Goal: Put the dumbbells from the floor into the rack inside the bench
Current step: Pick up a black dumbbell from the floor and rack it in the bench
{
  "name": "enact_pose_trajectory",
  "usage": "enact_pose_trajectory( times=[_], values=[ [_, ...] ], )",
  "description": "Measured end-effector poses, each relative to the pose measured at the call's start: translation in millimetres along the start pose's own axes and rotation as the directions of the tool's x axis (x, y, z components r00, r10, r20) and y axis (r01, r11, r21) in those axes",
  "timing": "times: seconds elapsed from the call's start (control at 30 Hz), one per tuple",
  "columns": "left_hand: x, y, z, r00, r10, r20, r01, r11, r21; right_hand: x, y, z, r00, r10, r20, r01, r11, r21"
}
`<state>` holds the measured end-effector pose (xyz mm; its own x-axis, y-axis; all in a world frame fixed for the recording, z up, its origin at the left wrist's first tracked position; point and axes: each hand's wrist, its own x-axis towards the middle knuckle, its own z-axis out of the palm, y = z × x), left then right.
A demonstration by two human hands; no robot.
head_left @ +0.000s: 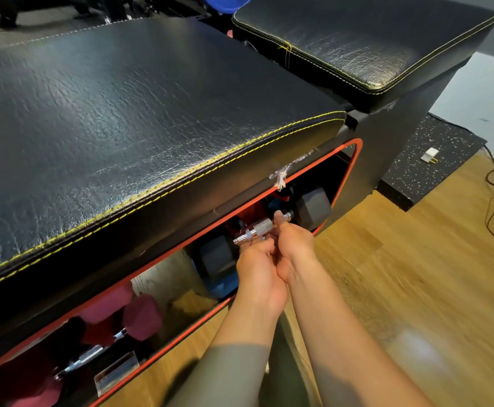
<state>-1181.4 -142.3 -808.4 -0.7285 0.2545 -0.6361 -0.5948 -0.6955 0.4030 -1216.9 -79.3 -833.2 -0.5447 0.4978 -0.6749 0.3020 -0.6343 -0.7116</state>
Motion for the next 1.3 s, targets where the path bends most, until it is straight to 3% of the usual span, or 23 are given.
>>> enact_pose_trajectory(
  times=[0.27,0.43,0.63,0.93,1.3],
  values=[
    [-5,0,4,0.998,-0.059,-0.039,0.060,0.997,0.038,3,-2,-4,1.000,0.023,-0.017,-0.023,1.000,-0.014],
    [-3,-6,11,0.998,-0.029,-0.061,0.030,0.999,0.017,3,-7,-7,1.000,-0.018,-0.021,0.017,0.999,-0.047],
    [3,-7,24,0.996,0.049,-0.071,-0.046,0.998,0.037,-4,-15,-5,0.994,-0.046,0.098,0.051,0.998,-0.046],
    [0,-10,28,0.983,0.087,-0.163,-0.082,0.996,0.036,-3,-9,-10,0.994,-0.015,0.109,0.015,1.000,-0.005],
    [-2,-17,33,0.981,0.120,-0.154,-0.105,0.989,0.101,-4,-14,-20,0.988,-0.074,0.138,0.084,0.994,-0.070]
  ],
)
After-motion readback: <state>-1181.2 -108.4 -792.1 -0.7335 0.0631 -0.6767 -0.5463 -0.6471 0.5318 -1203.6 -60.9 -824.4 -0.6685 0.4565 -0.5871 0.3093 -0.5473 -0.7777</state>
